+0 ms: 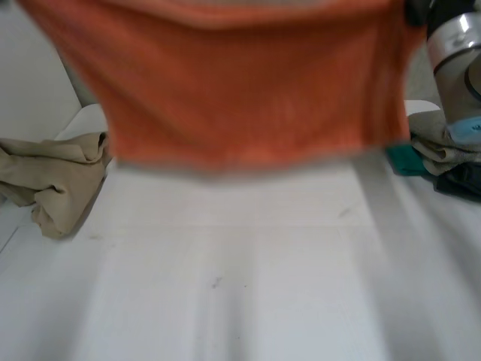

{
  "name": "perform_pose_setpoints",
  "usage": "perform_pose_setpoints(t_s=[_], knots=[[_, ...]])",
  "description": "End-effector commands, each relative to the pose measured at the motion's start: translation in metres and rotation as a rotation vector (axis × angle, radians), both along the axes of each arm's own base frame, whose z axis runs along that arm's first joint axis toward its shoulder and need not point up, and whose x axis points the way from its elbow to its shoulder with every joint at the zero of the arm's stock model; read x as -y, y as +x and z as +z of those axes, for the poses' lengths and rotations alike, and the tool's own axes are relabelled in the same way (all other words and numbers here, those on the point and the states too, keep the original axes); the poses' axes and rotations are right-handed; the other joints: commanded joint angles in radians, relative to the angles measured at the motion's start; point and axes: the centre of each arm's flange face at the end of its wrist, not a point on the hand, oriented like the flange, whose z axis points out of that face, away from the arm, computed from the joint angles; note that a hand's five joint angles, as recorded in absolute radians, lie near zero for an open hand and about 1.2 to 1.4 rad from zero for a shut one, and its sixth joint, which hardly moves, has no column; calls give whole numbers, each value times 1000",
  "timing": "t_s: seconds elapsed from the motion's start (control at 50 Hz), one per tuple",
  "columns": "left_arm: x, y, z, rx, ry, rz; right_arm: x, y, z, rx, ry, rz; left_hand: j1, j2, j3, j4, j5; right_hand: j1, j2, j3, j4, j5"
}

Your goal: Fold the laundry.

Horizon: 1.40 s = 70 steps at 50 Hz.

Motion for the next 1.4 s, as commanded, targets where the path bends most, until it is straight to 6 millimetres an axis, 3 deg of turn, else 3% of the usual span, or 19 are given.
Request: perform_pose_setpoints(t_s=[0.02, 0.2, 0.28, 0.3, 0.34, 0.38, 0.46, 0.54, 0.6, 0.7, 1.16, 1.26, 1.4], knots=[[-8, 9, 58, -188, -261, -56, -4, 2, 12, 123, -269, 128, 242, 193, 198, 190, 218, 270, 212, 205, 195, 220], [1, 12, -24, -167, 36, -25, 6, 9, -51, 78, 33, 149, 242, 193, 198, 190, 218, 270, 212, 205, 195, 220], [2, 16, -67, -149, 142, -4, 6, 15, -92, 39, 191, 185, 242, 193, 198, 190, 218, 270, 212, 205, 195, 220], [1, 16, -88, -138, 195, 1, 4, 19, -113, 18, 264, 206, 242, 193, 198, 190, 218, 270, 212, 205, 195, 220], [-2, 16, -109, -126, 248, 5, 1, 21, -133, -2, 334, 219, 242, 193, 198, 190, 218, 270, 212, 205, 195, 220], [-7, 14, -140, -109, 325, 5, -5, 23, -163, -25, 433, 228, 242, 193, 198, 190, 218, 270, 212, 205, 195, 220], [-18, 11, -184, -71, 419, -3, -14, 22, -204, -60, 567, 217, 242, 193, 198, 190, 218, 270, 212, 205, 195, 220], [-26, 10, -208, -41, 447, -15, -21, 16, -226, -84, 663, 182, 242, 193, 198, 190, 218, 212, 154, 147, 137, 162], [-31, 10, -214, -31, 445, -27, -28, 12, -234, -102, 732, 160, 242, 193, 198, 190, 218, -84, -143, -149, -159, -134], [-35, 14, -211, -26, 432, -27, -33, 4, -238, -118, 802, 128, 242, 193, 198, 190, 218, -288, -346, -353, -363, -338], [-58, 17, -189, -13, 469, -63, -50, -19, -198, -144, 896, 107, 242, 193, 198, 190, 218, -285, -343, -350, -360, -335], [-60, 16, -188, -17, 473, -68, -54, -18, -206, -174, 906, 122, 242, 193, 198, 190, 218, -285, -343, -350, -360, -335], [-61, 13, -191, -17, 484, -72, -48, -19, -235, -237, 893, 97, 242, 193, 198, 190, 218, -291, -349, -356, -366, -341]])
